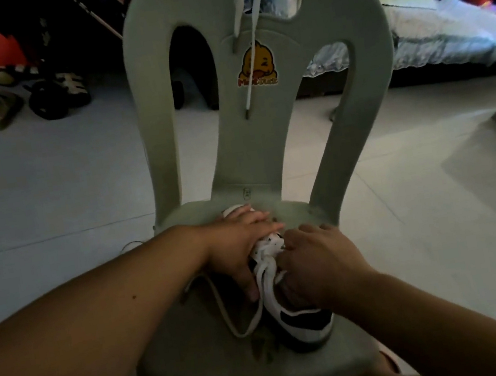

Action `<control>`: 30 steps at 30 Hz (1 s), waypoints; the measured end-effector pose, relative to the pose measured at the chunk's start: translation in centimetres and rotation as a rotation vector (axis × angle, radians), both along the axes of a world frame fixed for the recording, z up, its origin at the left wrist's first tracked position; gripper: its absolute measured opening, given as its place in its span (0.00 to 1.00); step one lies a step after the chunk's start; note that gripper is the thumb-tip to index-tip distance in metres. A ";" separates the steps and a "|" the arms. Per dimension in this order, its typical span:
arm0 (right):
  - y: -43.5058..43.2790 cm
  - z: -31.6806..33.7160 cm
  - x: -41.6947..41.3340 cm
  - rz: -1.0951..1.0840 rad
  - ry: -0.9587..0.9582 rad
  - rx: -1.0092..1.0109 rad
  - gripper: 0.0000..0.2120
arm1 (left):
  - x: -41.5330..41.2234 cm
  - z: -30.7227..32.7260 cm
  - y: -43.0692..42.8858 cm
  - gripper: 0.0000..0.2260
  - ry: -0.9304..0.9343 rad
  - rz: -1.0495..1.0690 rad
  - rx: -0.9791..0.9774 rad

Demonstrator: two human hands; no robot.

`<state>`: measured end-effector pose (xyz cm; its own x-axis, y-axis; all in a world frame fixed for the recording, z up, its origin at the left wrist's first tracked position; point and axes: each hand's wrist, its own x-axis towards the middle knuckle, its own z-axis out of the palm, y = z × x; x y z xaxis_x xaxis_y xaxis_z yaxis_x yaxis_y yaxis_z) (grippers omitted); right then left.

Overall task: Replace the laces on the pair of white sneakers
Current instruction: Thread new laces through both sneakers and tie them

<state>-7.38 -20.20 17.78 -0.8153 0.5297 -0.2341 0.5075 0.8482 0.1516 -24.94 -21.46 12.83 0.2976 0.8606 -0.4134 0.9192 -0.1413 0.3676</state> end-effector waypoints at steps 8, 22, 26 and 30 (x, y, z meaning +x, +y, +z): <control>0.4 0.6 1.8 0.020 0.264 0.067 0.11 | 0.3 -0.4 -0.2 0.42 -0.151 0.126 0.143; -1.5 0.4 0.4 -1.062 0.847 -0.956 0.11 | 2.0 -1.9 -3.0 0.46 0.002 0.276 0.285; -1.7 0.2 0.4 -1.028 0.914 -0.813 0.16 | 2.1 -1.9 -3.0 0.46 -0.053 0.296 0.278; -2.4 -0.3 0.6 -0.949 0.919 -0.732 0.16 | 1.8 -1.9 -2.7 0.45 -0.082 0.287 0.262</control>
